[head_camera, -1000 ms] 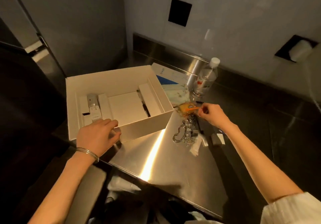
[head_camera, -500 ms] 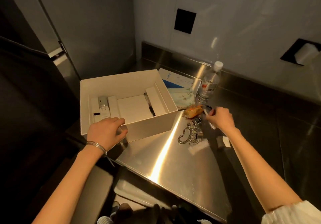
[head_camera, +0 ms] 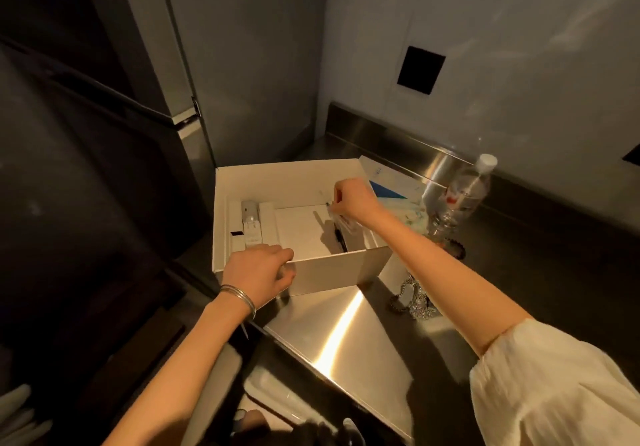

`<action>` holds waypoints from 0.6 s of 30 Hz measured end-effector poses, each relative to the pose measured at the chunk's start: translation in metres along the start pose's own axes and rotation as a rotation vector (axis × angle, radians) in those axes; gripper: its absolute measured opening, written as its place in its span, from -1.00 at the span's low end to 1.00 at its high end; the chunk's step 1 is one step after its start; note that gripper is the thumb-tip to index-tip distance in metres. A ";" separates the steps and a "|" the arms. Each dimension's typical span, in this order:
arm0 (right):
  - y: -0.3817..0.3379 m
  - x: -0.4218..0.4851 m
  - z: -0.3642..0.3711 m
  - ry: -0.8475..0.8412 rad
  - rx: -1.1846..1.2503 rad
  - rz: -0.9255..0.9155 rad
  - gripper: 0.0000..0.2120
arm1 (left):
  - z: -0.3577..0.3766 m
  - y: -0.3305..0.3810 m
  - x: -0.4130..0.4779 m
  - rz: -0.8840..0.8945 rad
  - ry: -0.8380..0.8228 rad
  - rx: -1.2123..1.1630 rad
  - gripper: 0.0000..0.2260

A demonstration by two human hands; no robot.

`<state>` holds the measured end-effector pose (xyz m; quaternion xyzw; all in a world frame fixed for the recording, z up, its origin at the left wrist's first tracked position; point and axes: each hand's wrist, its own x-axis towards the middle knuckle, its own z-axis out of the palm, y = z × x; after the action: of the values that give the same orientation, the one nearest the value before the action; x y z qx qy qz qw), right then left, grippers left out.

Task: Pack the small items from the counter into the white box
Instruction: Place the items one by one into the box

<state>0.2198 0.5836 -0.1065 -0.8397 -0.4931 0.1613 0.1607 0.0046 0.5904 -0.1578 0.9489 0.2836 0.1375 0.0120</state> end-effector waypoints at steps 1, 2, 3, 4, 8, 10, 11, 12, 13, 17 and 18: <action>0.000 0.011 0.014 -0.032 -0.028 0.027 -0.88 | 0.000 0.000 0.000 0.004 0.003 0.014 -0.87; 0.002 0.020 0.025 -0.067 -0.040 0.059 -0.86 | -0.001 -0.001 -0.001 0.003 0.008 0.026 -0.87; 0.002 0.028 0.032 -0.102 -0.046 0.093 -0.85 | -0.001 -0.001 -0.001 -0.002 0.015 0.032 -0.86; 0.005 0.034 0.039 -0.139 -0.066 0.119 -0.84 | -0.001 -0.001 -0.001 -0.006 0.021 0.030 -0.86; 0.009 0.044 0.050 -0.238 -0.228 0.110 -0.73 | -0.001 -0.001 -0.002 -0.011 0.028 0.016 -0.87; 0.009 0.047 0.057 -0.249 -0.268 0.097 -0.73 | -0.002 -0.002 -0.001 -0.005 0.025 0.019 -0.85; 0.009 0.049 0.059 -0.242 -0.287 0.089 -0.75 | -0.002 -0.002 -0.001 -0.002 0.028 0.026 -0.85; 0.009 0.051 0.061 -0.235 -0.303 0.079 -0.77 | -0.002 -0.003 0.000 0.002 0.031 0.031 -0.85; 0.009 0.053 0.061 -0.228 -0.323 0.066 -0.79 | -0.001 -0.003 0.000 0.008 0.037 0.036 -0.86; 0.015 0.057 0.059 -0.173 -0.422 0.010 -0.85 | 0.000 -0.005 0.000 0.019 0.037 0.038 -0.87; 0.016 0.057 0.059 -0.162 -0.455 -0.004 -0.86 | -0.001 -0.006 0.001 0.018 0.032 0.040 -0.87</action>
<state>0.2333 0.6333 -0.1723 -0.8376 -0.5297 0.1125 -0.0722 0.0022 0.5955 -0.1575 0.9492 0.2781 0.1470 -0.0125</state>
